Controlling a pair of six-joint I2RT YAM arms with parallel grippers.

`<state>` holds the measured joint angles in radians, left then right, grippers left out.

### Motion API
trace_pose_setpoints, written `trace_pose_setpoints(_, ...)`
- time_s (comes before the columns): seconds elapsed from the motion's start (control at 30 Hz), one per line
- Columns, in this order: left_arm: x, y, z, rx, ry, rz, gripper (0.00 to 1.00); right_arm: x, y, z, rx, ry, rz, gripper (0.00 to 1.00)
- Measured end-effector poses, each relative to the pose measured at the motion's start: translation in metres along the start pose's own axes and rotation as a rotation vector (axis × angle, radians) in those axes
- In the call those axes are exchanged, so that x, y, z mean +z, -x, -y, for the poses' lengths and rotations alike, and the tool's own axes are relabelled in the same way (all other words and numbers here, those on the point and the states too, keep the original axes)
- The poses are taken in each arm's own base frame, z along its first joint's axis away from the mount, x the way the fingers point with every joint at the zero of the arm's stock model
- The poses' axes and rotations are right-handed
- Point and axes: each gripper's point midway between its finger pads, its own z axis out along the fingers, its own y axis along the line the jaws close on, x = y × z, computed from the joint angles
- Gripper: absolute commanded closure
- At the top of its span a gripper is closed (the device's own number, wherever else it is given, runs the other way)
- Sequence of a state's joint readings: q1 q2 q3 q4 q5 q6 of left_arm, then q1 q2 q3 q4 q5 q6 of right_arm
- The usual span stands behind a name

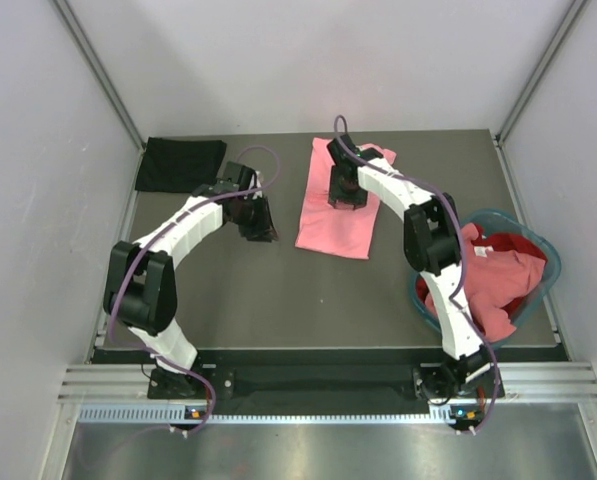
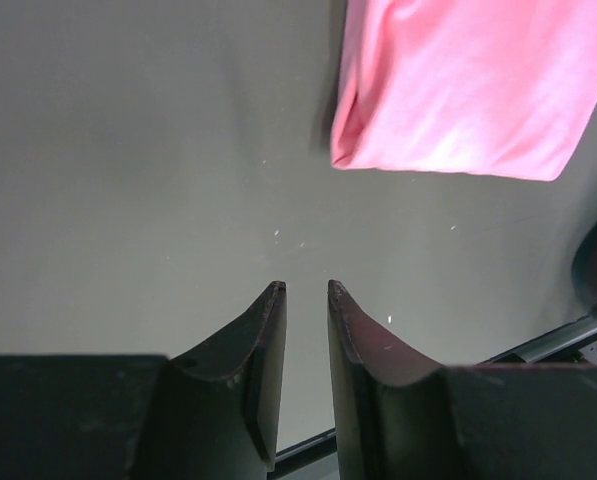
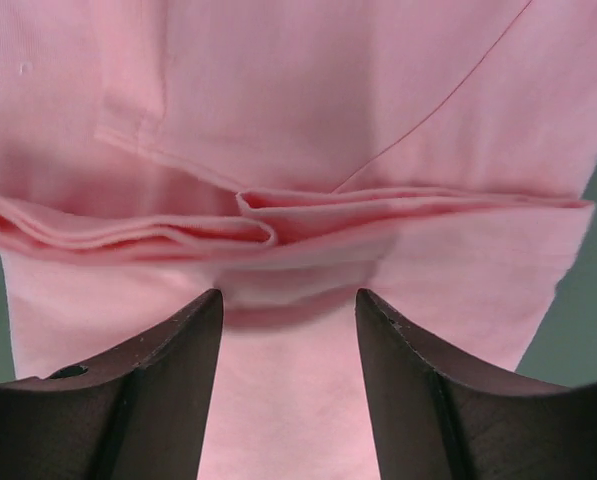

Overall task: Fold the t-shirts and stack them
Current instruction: Fold the tshirt

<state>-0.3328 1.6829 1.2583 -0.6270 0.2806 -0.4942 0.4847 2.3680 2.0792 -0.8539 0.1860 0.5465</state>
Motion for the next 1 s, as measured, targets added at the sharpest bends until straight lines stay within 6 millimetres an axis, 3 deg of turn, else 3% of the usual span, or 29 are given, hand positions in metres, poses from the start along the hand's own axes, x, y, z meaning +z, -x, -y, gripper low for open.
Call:
trace_pose_setpoints(0.2,0.000,0.008,0.007,0.008,-0.020,0.007,0.72,0.010,0.021,0.010,0.014,-0.021,0.041,0.44)
trace_pose_setpoints(0.37,0.003,0.004,0.009,0.010,-0.041,-0.018,0.59,0.022,0.034,0.022,0.016,-0.026,0.050,0.43)
trace_pose_setpoints(0.57,0.010,0.000,0.026,0.009,-0.149,-0.050,0.47,0.017,0.060,0.040,-0.007,0.006,0.076,0.39)
trace_pose_setpoints(0.67,0.018,-0.001,0.033,0.003,-0.206,-0.070,0.46,0.003,0.058,0.053,-0.033,0.014,0.064,0.30)
trace_pose_setpoints(0.8,0.038,-0.004,0.039,-0.019,-0.266,-0.132,0.45,-0.039,0.047,0.062,-0.063,0.084,0.045,0.24)
trace_pose_setpoints(0.9,0.054,-0.002,0.040,-0.035,-0.285,-0.168,0.44,-0.075,0.028,0.063,-0.075,0.181,0.026,0.22)
trace_pose_setpoints(1.0,0.061,0.002,0.041,-0.037,-0.288,-0.174,0.44,-0.096,0.002,0.061,-0.072,0.285,-0.007,0.23)
